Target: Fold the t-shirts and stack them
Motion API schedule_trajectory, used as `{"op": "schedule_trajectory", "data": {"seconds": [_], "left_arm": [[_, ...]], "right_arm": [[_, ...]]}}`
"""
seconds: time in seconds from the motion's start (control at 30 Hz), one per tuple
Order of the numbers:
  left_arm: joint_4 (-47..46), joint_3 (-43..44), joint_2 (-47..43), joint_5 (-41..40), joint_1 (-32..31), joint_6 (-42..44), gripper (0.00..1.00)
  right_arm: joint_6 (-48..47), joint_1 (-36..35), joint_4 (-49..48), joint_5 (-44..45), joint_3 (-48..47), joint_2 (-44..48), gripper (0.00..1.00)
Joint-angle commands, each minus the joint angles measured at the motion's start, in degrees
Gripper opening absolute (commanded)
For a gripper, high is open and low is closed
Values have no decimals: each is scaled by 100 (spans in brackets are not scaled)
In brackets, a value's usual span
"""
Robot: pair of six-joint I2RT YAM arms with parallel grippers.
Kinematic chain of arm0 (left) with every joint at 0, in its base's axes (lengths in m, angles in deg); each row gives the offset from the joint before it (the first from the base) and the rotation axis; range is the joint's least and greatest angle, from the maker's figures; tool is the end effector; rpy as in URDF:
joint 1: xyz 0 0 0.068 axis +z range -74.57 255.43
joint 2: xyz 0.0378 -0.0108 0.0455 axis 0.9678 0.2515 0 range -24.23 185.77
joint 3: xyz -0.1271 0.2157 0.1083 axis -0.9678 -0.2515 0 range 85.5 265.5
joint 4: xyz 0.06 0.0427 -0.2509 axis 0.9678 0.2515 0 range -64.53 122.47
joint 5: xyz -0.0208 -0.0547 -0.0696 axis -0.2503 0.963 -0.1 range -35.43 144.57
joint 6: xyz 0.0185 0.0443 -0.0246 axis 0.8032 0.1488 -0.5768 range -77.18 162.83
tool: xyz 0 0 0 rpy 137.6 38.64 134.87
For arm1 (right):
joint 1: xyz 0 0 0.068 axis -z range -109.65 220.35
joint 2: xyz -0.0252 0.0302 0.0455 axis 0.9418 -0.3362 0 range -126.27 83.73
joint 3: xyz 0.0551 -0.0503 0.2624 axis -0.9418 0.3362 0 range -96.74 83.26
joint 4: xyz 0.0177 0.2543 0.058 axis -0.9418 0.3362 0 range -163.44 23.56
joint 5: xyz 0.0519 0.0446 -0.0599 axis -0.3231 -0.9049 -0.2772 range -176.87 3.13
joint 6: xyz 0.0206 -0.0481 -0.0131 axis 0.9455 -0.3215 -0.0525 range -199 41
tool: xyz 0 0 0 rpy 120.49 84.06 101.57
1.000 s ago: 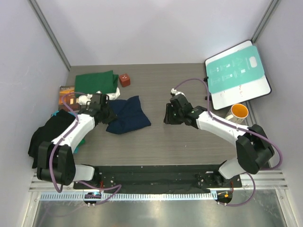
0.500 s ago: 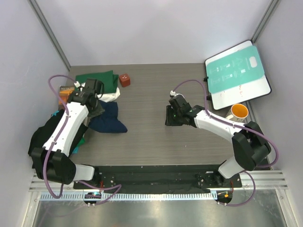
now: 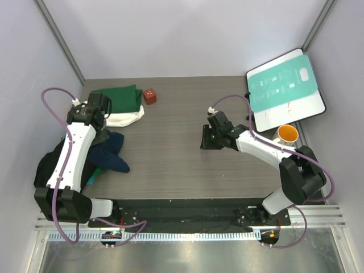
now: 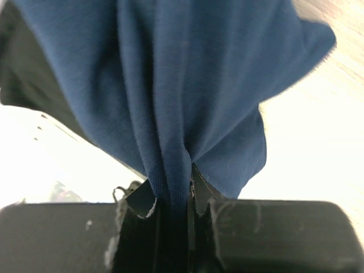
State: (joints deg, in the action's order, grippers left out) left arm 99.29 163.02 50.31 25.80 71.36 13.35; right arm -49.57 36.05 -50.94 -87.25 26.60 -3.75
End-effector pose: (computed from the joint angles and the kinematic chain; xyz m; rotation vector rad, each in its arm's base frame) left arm 0.2264 0.0011 0.3411 -0.6906 2.5451 0.5187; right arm 0.2600 0.1777 0.2153 -0.1115 2.5614 0.4559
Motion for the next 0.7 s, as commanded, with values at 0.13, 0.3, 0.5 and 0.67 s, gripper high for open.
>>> {"op": "schedule_trajectory", "data": {"seconds": [0.13,0.3,0.5,0.67], "left_arm": [[721,1380,280,-1208,47,-6,0],[879,1302,315,-1438,91,-146,0],[1011,1161,-70,-1491,635,-252,0],[1055,906,-484,-1947,864,-348,0]], "right_arm": [[-43,152,-299,-445,85,-76,39],[-34,205,-378,-612,147,-111,39],[-78,354,-352,-814,147,-155,39],[1,398,-475,-1173,314,-243,39]]}}
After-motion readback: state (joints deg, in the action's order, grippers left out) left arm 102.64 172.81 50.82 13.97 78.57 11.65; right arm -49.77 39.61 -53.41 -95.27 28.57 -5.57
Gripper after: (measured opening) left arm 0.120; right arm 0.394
